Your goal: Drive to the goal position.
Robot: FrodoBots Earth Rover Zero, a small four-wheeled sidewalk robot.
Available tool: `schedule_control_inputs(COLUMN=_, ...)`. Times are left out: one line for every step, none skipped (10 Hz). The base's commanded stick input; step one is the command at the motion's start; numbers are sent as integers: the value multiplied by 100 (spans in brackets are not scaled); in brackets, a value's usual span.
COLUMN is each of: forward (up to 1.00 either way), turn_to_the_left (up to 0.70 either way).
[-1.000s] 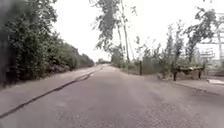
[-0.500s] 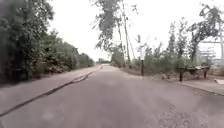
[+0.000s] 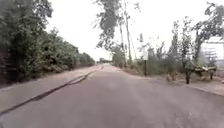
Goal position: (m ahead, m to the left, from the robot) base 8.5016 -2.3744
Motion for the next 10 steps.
schedule_control_inputs(forward=70, turn_to_the_left=0)
schedule_control_inputs(forward=70, turn_to_the_left=0)
schedule_control_inputs(forward=70, turn_to_the_left=0)
schedule_control_inputs(forward=70, turn_to_the_left=0)
schedule_control_inputs(forward=70, turn_to_the_left=0)
schedule_control_inputs(forward=70, turn_to_the_left=0)
schedule_control_inputs(forward=70, turn_to_the_left=0)
schedule_control_inputs(forward=70, turn_to_the_left=0)
schedule_control_inputs(forward=70, turn_to_the_left=0)
schedule_control_inputs(forward=70, turn_to_the_left=0)
